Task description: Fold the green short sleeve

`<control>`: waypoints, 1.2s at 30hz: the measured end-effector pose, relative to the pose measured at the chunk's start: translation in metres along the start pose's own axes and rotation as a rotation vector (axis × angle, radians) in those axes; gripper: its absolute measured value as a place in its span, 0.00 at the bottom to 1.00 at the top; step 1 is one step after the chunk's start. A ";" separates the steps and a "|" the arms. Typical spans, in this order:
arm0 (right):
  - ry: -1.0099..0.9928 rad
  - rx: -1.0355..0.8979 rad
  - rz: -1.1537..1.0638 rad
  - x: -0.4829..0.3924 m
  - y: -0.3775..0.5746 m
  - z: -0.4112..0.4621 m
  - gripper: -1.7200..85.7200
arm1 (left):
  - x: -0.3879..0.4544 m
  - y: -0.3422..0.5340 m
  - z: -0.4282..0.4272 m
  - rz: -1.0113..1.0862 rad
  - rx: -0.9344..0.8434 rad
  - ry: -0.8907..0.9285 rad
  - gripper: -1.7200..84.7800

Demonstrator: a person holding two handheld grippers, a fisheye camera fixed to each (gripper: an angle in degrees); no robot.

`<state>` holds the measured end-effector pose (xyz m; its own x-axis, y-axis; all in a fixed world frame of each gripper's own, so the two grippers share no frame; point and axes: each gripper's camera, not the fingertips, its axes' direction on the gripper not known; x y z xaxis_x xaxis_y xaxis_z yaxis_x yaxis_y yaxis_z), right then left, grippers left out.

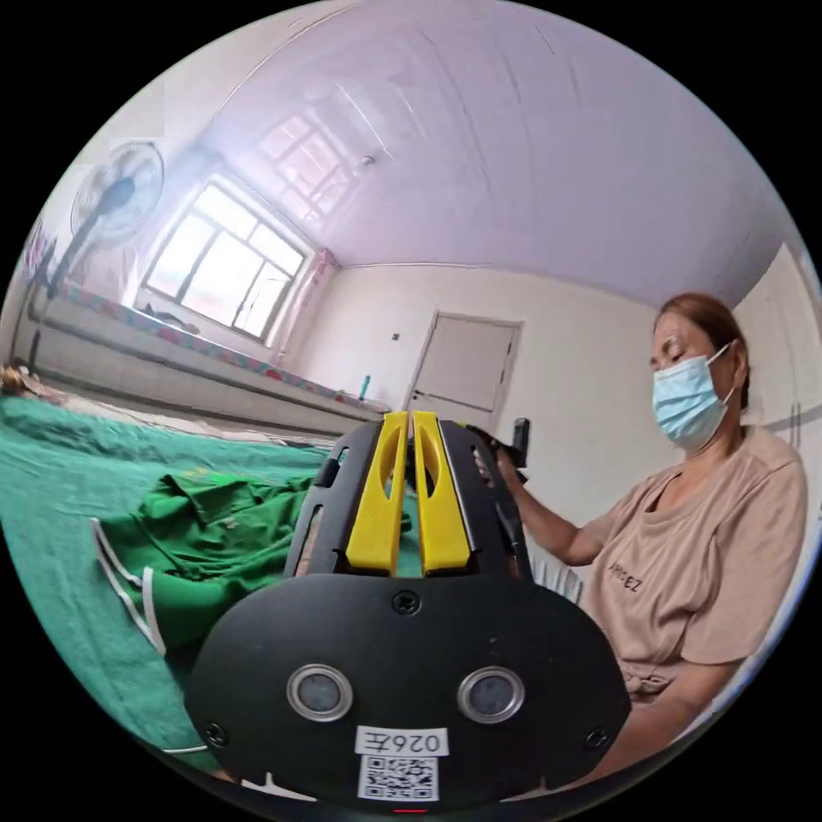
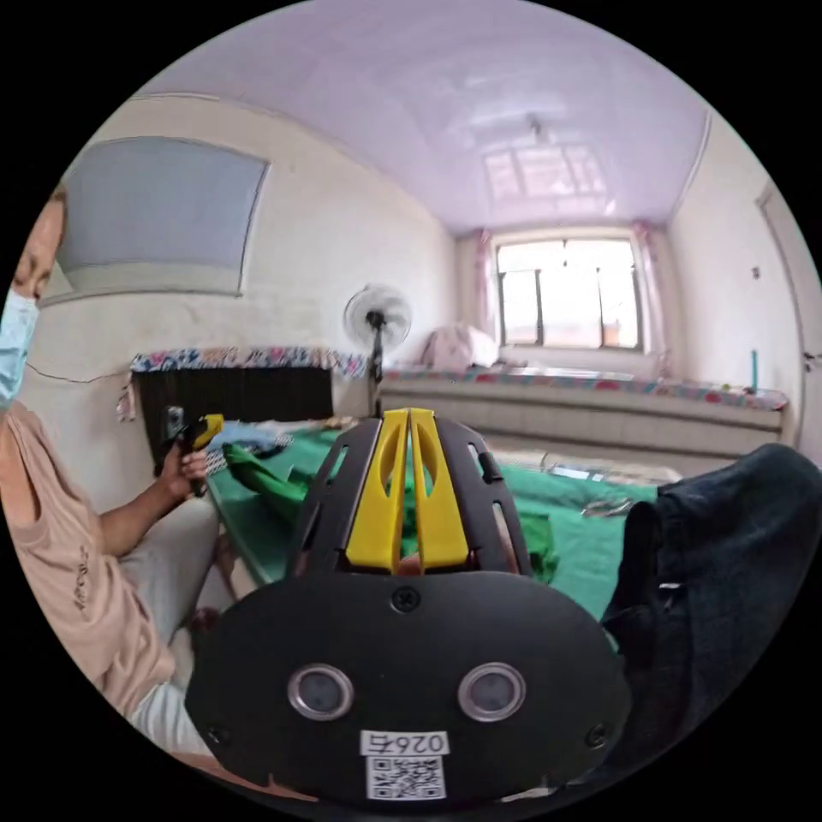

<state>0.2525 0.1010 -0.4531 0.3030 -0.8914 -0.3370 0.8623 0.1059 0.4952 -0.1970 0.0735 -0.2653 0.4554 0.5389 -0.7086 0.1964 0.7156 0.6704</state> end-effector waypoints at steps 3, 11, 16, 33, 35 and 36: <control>-0.112 -0.279 0.043 -0.013 0.001 0.059 0.02 | 0.001 0.022 -0.022 -0.044 0.118 -0.043 0.02; 0.123 -0.878 -0.082 -0.079 0.067 0.192 0.15 | 0.025 0.030 0.073 0.047 -0.519 -0.578 0.28; 0.159 -0.961 -0.035 -0.092 0.073 0.235 0.10 | 0.018 0.068 0.165 0.128 -1.018 -0.722 0.26; 0.310 -0.708 0.014 -0.016 -0.023 0.135 0.03 | 0.039 0.009 0.099 0.088 -0.788 -0.826 0.04; 0.119 -0.737 -0.010 -0.025 -0.024 0.149 0.06 | 0.035 0.008 0.093 0.059 -0.783 -0.831 0.04; 0.087 -0.754 -0.033 -0.030 -0.024 0.154 0.06 | 0.034 0.008 0.092 0.057 -0.782 -0.831 0.04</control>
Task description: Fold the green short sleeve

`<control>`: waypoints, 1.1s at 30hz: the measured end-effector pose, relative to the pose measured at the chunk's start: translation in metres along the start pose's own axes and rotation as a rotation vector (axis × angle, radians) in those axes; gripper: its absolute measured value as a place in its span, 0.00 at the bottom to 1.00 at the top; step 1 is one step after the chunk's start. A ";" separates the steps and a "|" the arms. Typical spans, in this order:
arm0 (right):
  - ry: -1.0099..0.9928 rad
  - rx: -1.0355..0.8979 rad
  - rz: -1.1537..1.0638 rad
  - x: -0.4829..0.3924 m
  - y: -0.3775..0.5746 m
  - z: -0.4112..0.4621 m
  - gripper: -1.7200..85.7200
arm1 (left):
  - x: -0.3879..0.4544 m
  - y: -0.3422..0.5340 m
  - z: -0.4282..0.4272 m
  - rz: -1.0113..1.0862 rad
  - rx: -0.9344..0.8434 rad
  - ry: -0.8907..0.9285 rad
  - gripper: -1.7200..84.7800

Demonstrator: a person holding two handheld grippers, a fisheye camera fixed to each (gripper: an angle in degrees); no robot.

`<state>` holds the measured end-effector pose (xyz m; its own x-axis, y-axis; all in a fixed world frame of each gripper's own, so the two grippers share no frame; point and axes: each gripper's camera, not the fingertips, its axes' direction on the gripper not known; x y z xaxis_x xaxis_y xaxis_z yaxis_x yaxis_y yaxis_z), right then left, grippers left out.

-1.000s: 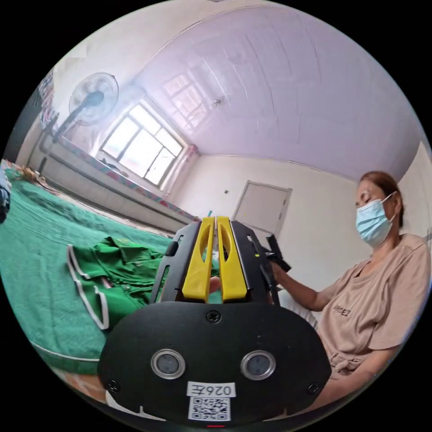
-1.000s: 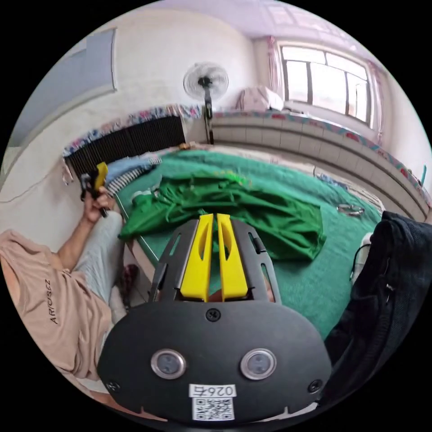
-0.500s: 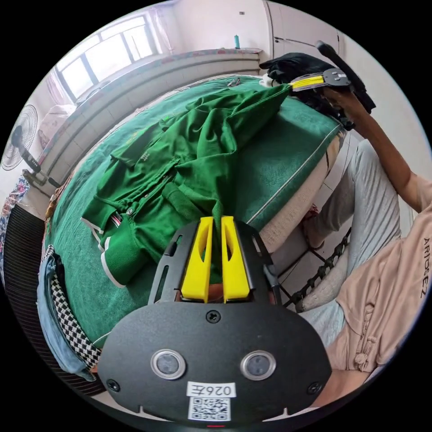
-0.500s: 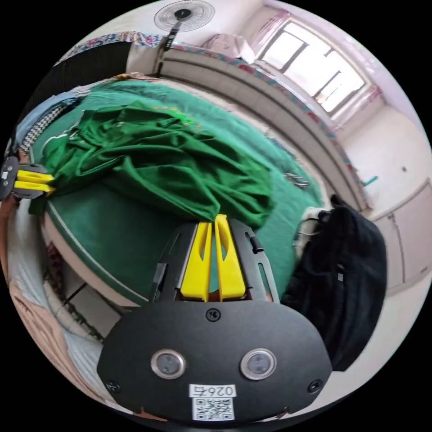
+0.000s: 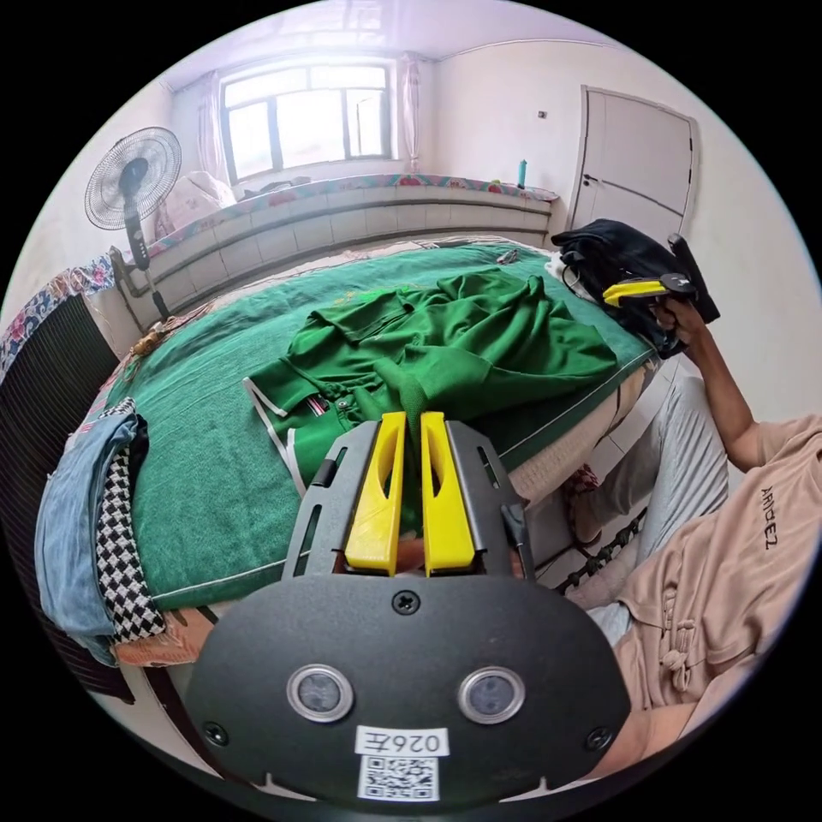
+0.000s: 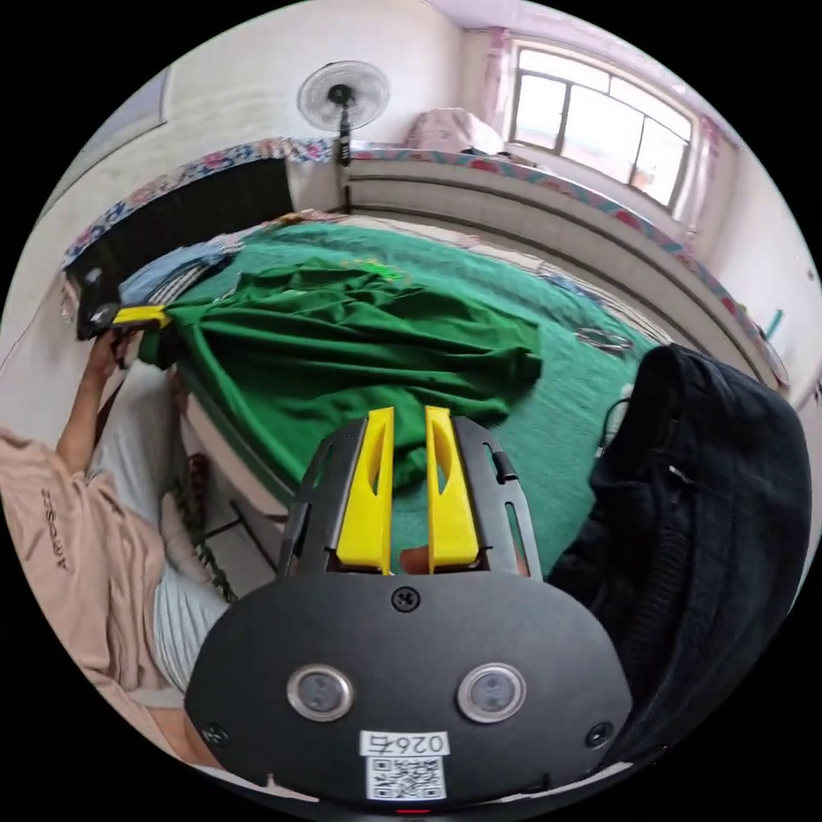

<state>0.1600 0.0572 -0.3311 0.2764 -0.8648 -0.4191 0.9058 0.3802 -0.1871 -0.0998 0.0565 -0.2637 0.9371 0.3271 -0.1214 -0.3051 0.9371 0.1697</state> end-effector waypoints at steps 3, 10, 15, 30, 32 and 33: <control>0.039 -0.134 -0.191 -0.041 -0.012 0.024 0.08 | -0.004 0.000 -0.002 0.015 -0.005 -0.016 0.04; 0.307 -0.328 -0.433 -0.082 -0.007 0.066 0.08 | -0.024 0.003 -0.006 0.038 -0.023 -0.012 0.04; 0.344 -0.322 -0.483 -0.081 -0.025 0.074 0.09 | -0.043 0.009 -0.007 0.021 -0.020 0.031 0.04; 0.158 -0.410 -0.582 -0.018 -0.058 0.087 0.01 | -0.148 0.018 -0.017 -0.160 0.058 0.275 0.03; 0.139 -0.420 -0.481 0.005 -0.062 0.077 0.00 | -0.161 0.016 -0.030 -0.180 0.091 0.310 0.03; 0.174 -0.411 -0.462 0.009 -0.062 0.071 0.00 | -0.162 0.014 -0.036 -0.175 0.101 0.313 0.03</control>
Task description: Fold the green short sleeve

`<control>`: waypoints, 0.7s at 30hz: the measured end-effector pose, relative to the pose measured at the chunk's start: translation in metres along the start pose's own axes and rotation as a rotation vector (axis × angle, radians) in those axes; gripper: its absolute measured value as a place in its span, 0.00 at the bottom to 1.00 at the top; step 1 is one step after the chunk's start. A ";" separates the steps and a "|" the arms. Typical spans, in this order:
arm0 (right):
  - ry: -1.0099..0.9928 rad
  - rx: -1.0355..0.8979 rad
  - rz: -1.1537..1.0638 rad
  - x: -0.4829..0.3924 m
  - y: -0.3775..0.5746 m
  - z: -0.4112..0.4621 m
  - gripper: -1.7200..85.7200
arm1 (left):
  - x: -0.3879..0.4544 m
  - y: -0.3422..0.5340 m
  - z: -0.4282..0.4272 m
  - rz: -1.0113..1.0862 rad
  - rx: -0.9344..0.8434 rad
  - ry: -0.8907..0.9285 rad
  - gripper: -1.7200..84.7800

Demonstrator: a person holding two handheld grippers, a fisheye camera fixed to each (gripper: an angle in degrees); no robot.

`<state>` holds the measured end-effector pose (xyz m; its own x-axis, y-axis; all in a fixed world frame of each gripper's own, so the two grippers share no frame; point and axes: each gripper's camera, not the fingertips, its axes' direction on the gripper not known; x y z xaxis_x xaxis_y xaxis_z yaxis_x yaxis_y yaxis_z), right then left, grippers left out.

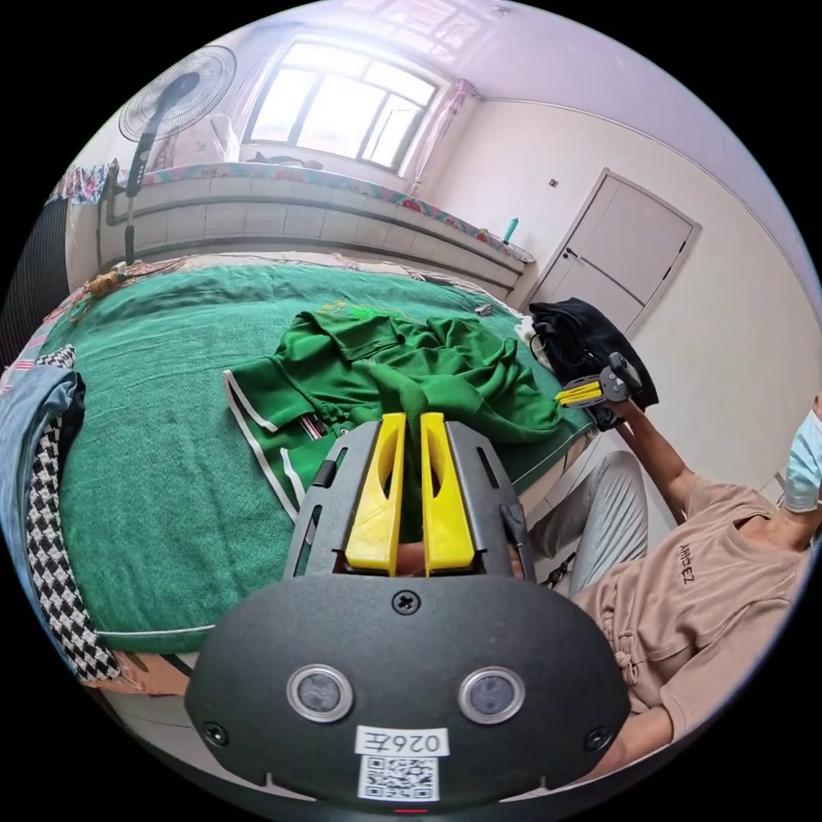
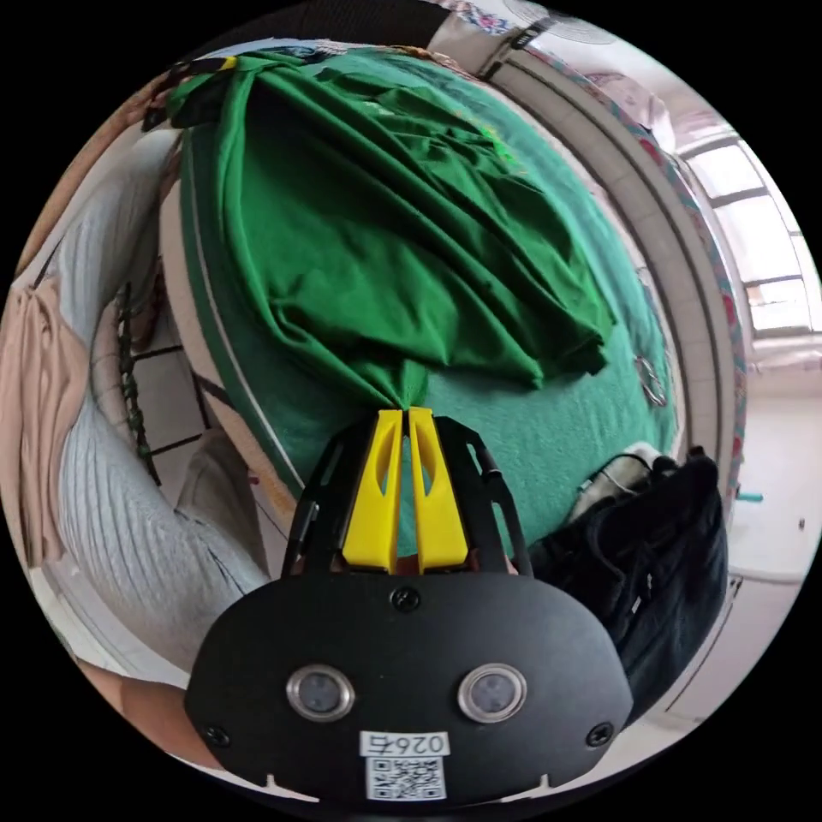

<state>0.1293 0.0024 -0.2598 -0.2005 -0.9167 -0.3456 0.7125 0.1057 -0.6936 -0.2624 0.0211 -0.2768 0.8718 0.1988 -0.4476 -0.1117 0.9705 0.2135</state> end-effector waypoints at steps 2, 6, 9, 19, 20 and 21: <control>0.073 0.059 0.136 0.022 0.025 -0.033 0.00 | 0.014 -0.013 -0.030 0.075 0.024 -0.041 0.03; 0.132 0.239 0.356 0.054 0.082 -0.122 0.00 | 0.056 -0.035 -0.078 0.234 0.045 -0.160 0.03; 0.194 0.411 0.477 0.060 0.130 -0.208 0.00 | 0.092 -0.048 -0.117 0.327 0.087 -0.241 0.03; 0.662 0.803 0.650 -0.011 0.248 -0.448 0.00 | 0.191 -0.054 -0.277 0.533 0.391 -0.300 0.03; 0.699 0.841 0.657 -0.016 0.258 -0.466 0.00 | 0.197 -0.057 -0.293 0.551 0.416 -0.297 0.03; 0.709 0.849 0.658 -0.016 0.261 -0.474 0.00 | 0.198 -0.060 -0.299 0.557 0.422 -0.291 0.03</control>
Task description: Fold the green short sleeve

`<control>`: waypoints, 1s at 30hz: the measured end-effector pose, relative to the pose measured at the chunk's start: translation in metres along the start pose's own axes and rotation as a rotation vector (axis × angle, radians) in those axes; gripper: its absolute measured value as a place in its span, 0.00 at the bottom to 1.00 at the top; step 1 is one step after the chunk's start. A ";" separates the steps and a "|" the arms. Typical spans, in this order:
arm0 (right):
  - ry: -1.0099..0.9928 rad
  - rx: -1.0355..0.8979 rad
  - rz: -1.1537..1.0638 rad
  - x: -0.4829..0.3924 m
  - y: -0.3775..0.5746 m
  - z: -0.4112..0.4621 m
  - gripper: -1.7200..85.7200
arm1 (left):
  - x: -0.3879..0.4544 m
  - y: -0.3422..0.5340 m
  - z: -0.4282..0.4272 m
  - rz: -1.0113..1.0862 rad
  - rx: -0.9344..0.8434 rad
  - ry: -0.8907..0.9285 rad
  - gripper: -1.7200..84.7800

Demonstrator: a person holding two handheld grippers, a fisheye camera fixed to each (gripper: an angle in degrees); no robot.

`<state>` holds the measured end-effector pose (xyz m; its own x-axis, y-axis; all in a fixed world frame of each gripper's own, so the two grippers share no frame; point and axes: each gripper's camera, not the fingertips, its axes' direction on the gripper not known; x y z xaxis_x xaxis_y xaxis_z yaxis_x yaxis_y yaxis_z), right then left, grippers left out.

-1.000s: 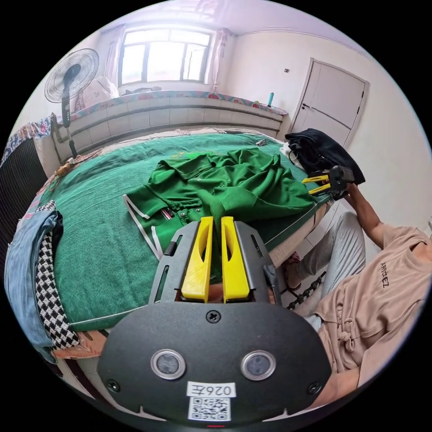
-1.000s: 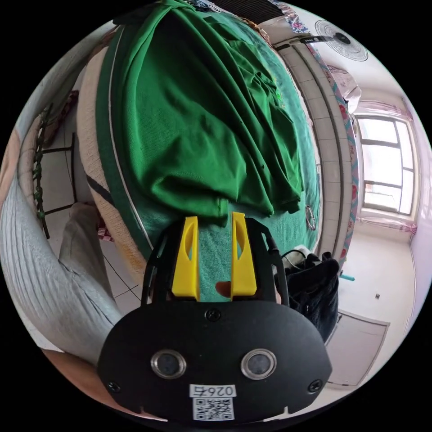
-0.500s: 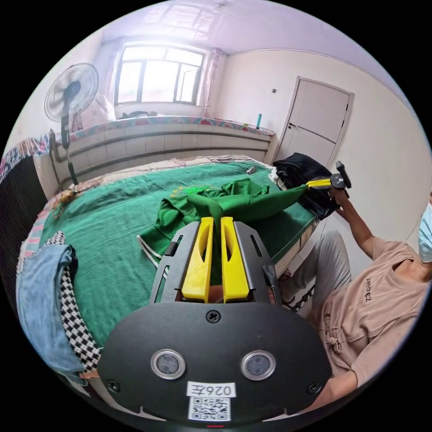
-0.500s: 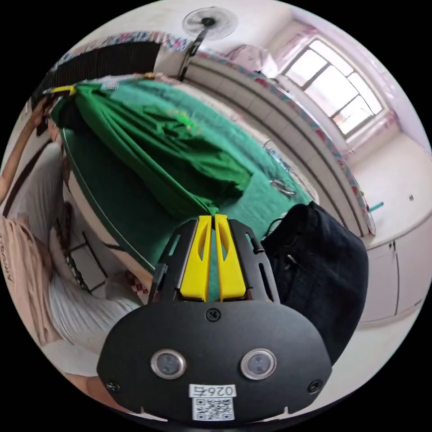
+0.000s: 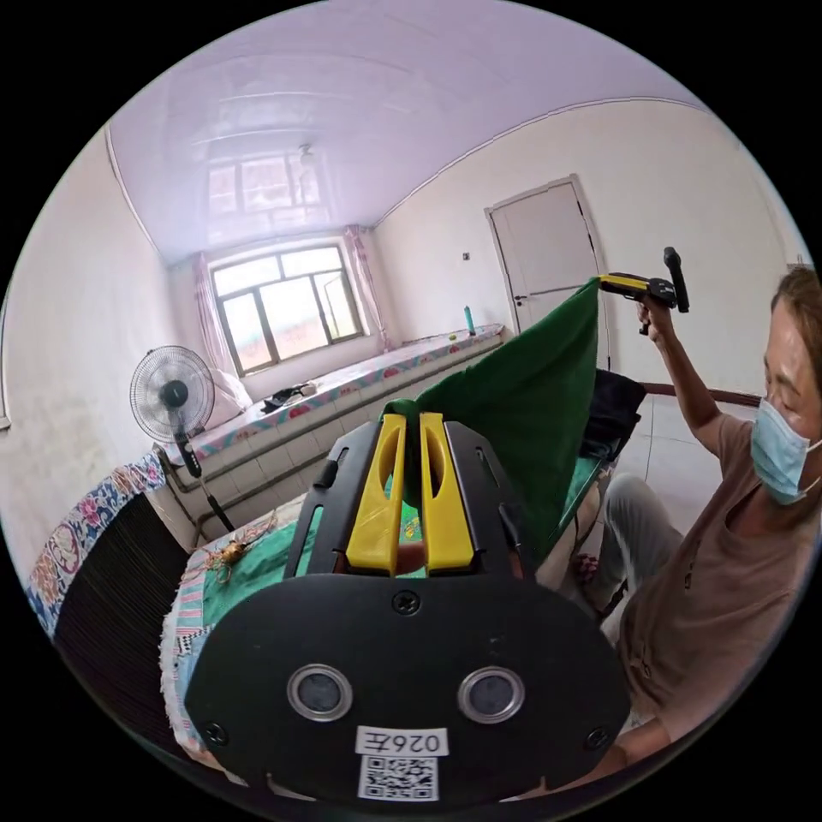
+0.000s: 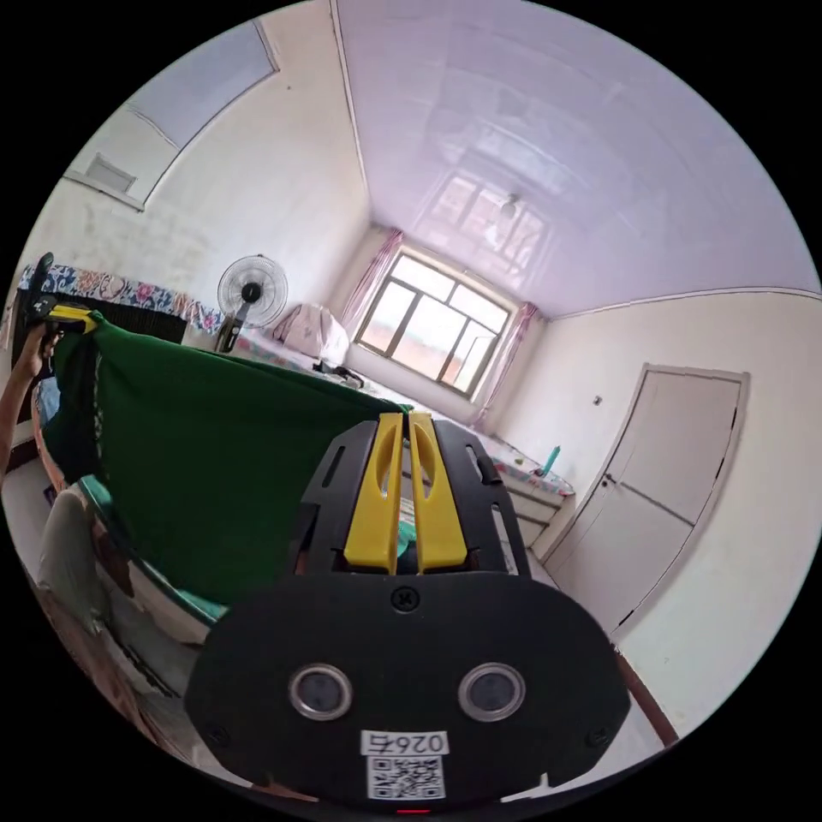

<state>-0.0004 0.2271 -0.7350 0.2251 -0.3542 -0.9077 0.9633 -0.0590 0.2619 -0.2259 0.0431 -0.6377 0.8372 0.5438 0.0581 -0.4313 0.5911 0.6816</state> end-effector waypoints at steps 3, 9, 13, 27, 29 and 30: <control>-0.023 -0.038 -0.014 0.013 -0.022 0.012 0.00 | -0.027 -0.019 0.011 -0.012 -0.032 0.053 0.03; -0.168 -0.357 -0.085 -0.035 0.003 0.215 0.00 | -0.129 -0.003 0.188 -0.164 -0.294 0.215 0.03; -0.114 -0.586 -0.050 -0.080 0.039 0.403 0.00 | -0.231 -0.006 0.313 -0.445 -0.303 0.256 0.03; -0.163 -0.280 0.111 -0.050 0.084 0.413 0.00 | -0.123 -0.009 0.351 0.127 -0.312 0.006 0.03; -0.251 -0.427 0.087 -0.081 0.170 0.424 0.00 | -0.077 0.056 0.383 0.176 -0.481 0.088 0.03; -0.276 -0.471 0.089 -0.089 0.193 0.428 0.00 | -0.065 0.071 0.390 0.187 -0.519 0.107 0.03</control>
<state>0.1025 -0.1520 -0.4635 0.3227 -0.5739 -0.7526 0.9180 0.3834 0.1012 -0.1801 -0.1826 -0.3082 0.7035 0.7089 0.0504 -0.7006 0.6798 0.2167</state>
